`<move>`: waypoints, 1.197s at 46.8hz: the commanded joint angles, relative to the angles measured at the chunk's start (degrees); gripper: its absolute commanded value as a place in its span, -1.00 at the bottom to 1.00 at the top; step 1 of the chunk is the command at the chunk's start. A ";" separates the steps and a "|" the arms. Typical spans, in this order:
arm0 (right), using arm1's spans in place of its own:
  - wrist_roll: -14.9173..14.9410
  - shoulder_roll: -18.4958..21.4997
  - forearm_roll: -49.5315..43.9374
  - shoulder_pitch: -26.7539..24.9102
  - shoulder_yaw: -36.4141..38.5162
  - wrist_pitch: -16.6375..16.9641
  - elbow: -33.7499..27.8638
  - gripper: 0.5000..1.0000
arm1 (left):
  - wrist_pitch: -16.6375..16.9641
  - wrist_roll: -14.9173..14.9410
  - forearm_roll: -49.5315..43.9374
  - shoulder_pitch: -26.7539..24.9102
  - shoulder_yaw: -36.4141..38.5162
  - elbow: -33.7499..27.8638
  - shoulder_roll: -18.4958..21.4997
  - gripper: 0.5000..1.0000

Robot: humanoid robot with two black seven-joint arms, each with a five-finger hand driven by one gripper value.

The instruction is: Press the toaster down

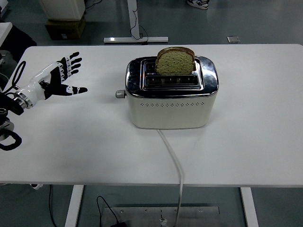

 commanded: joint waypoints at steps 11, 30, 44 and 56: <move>0.00 0.00 0.00 0.00 -0.01 0.00 -0.01 0.99 | 0.05 -0.43 8.73 1.03 0.00 -2.16 0.49 1.00; 0.00 0.00 0.00 0.00 -0.01 0.00 0.08 0.99 | 0.22 -0.52 11.20 1.82 -0.09 -8.40 3.91 1.00; 0.00 0.00 0.00 0.00 -0.01 0.00 -0.01 0.99 | 0.31 -1.22 16.20 2.61 -0.01 -12.09 7.25 1.00; 0.00 0.00 0.00 0.00 -0.01 0.00 -0.01 0.99 | 0.75 -2.01 20.95 3.14 -0.09 -13.41 7.87 1.00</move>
